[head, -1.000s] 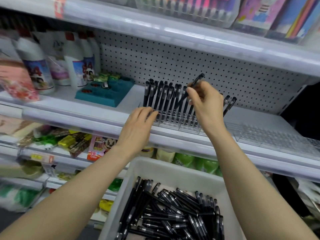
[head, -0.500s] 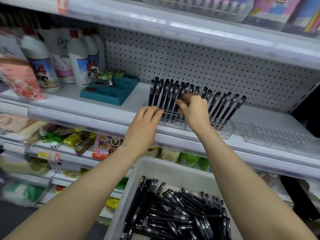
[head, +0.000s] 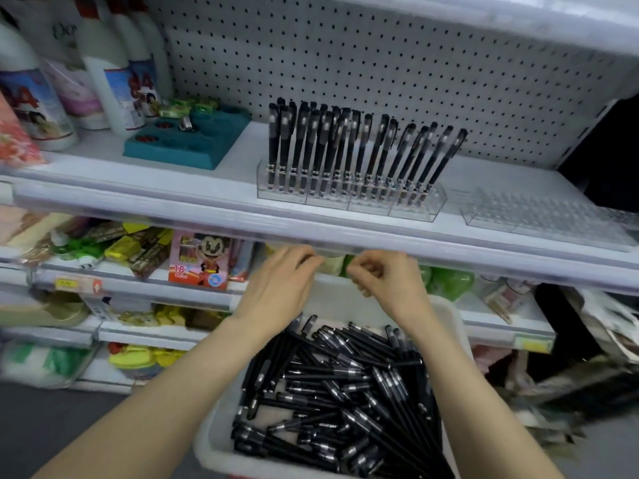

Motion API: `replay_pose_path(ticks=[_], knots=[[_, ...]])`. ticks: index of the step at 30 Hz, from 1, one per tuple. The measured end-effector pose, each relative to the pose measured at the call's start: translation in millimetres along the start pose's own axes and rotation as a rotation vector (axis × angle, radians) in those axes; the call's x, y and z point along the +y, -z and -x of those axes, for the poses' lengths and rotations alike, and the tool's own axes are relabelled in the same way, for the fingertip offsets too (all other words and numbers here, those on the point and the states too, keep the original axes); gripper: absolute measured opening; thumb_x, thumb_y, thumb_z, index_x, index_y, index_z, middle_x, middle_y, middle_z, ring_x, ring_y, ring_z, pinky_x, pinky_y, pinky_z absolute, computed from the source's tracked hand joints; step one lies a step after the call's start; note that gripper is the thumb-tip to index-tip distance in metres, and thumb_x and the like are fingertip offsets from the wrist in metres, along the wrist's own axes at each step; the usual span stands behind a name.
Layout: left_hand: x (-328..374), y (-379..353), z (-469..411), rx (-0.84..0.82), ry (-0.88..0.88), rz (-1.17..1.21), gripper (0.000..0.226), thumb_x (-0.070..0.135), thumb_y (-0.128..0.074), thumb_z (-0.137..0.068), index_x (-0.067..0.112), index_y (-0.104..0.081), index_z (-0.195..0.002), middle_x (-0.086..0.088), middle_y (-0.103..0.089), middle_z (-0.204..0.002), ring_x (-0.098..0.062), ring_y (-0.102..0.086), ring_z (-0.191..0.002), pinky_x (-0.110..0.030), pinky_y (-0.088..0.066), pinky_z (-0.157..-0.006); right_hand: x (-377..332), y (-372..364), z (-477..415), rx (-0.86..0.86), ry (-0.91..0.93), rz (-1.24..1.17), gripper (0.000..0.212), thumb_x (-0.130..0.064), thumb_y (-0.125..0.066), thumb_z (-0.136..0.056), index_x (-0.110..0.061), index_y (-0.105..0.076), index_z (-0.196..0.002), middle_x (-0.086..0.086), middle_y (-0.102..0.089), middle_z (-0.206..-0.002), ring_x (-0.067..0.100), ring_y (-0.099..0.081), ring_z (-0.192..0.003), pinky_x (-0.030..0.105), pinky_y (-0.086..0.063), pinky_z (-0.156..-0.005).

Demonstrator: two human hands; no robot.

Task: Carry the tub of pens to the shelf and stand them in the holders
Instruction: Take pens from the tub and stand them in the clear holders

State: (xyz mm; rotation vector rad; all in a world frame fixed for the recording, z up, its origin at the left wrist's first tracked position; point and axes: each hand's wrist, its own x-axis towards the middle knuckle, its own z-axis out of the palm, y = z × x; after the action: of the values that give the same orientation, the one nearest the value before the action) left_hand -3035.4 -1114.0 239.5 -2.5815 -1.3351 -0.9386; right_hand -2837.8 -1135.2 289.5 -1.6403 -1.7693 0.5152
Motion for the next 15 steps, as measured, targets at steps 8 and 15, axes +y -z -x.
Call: replay_pose_path(ticks=[8,15], knots=[[2,-23,12,-0.15,0.048,-0.043,0.036,0.015,-0.059,-0.093,0.014,-0.058,-0.129,-0.007,-0.061,-0.115,-0.028,-0.054,-0.106,-0.042,-0.049,-0.089,56,-34,35,-0.489,-0.115,0.385,0.025,-0.028,-0.076,-0.083,-0.022,-0.073,-0.107,-0.005,-0.069,-0.093,0.011,-0.058,-0.081,0.025,-0.049,-0.082],[3,-24,12,-0.144,0.039,-0.059,0.039,0.016,-0.057,-0.094,0.014,-0.056,-0.132,-0.007,-0.06,-0.118,-0.028,-0.054,-0.107,-0.04,-0.046,-0.091,54,-47,33,-0.568,-0.17,0.372,0.015,-0.021,-0.074,-0.084,-0.019,-0.068,-0.097,0.001,-0.067,-0.099,0.021,-0.063,-0.093,0.035,-0.052,-0.089]])
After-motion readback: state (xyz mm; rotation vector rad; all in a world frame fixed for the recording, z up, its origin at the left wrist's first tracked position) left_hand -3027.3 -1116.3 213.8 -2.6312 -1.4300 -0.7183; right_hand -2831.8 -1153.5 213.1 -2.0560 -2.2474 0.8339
